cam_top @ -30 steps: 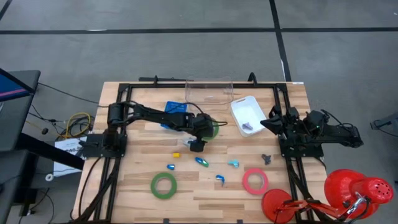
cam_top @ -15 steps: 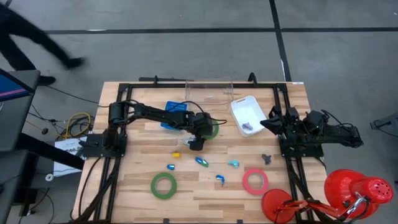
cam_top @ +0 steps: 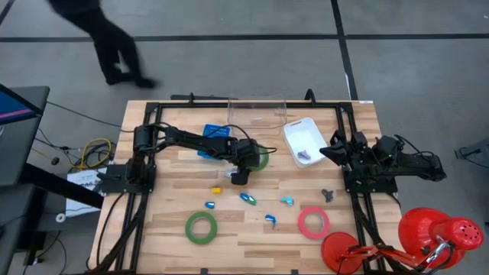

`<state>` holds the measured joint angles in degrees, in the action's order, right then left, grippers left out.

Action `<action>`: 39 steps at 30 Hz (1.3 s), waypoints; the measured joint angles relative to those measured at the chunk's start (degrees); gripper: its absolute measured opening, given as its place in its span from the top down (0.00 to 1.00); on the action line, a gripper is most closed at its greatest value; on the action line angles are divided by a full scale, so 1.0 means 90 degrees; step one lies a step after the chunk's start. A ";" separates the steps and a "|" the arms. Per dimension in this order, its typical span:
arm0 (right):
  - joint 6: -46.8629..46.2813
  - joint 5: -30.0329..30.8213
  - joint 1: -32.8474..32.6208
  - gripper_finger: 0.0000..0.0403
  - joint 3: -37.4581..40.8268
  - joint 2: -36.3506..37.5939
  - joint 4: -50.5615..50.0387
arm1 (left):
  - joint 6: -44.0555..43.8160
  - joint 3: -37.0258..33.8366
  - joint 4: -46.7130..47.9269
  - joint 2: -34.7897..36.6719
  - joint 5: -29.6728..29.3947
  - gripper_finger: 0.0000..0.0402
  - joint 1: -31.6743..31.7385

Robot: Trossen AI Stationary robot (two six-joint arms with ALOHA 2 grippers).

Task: Pick and place Stapler, Stapler remover, tape
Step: Put the top green tape into the transparent bin

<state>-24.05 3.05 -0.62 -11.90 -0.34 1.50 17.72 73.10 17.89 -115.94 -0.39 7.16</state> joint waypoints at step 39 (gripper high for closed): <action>-0.0002 -0.0001 -0.0007 1.00 0.0000 0.0000 -0.0026 | 0.0002 0.0005 -0.0763 0.2155 -0.0184 0.80 0.0120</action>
<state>-24.08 3.04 -0.69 -11.90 -0.34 1.27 17.74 73.14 11.02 -96.55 -2.05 8.23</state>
